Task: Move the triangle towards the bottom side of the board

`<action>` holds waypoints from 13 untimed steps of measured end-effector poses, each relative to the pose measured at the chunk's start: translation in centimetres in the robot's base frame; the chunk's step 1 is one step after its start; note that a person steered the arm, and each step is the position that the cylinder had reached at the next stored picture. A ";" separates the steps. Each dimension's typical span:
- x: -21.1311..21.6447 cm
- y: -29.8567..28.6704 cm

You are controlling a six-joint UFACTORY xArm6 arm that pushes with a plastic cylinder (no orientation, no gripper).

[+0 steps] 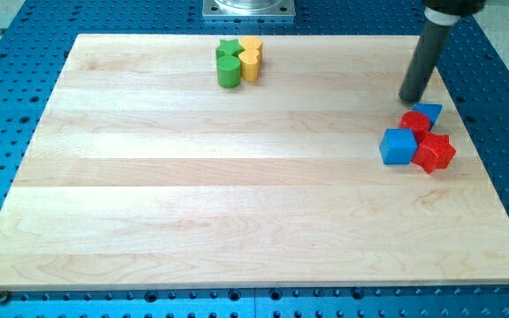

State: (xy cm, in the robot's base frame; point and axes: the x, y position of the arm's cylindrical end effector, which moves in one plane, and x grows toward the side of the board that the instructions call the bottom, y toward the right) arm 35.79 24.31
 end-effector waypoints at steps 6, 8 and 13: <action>9.8 8.4; 8.9 -0.3; 6.7 -16.3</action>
State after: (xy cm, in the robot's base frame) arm 42.45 8.02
